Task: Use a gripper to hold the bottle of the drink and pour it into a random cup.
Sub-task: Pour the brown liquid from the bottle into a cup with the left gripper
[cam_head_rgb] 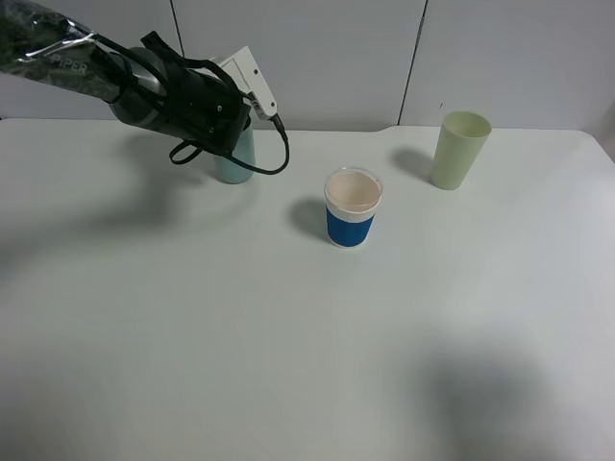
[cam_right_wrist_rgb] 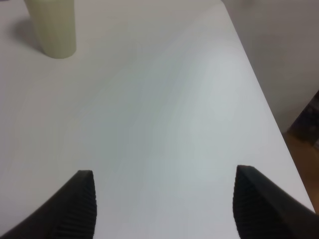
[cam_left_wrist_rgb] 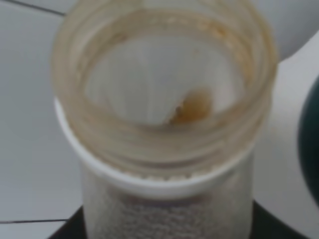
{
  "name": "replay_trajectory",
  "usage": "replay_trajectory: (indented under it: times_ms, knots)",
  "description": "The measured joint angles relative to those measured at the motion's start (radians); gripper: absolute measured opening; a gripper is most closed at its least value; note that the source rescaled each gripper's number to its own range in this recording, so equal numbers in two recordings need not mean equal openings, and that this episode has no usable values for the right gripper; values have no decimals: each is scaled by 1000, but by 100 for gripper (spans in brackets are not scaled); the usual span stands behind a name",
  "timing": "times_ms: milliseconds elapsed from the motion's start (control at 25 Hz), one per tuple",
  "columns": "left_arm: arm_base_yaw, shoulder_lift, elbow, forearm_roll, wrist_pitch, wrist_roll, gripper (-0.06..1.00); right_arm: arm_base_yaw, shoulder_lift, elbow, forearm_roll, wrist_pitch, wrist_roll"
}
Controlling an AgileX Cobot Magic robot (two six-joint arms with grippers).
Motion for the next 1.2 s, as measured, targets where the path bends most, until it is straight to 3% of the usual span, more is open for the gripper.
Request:
replay_trajectory:
  times_ms: [440,1200]
  knots:
    - [0,3,-2,65,24,34,1,0,0,0,0,0,0]
    - [35,3,50,76,8,34,1,0,0,0,0,0,5]
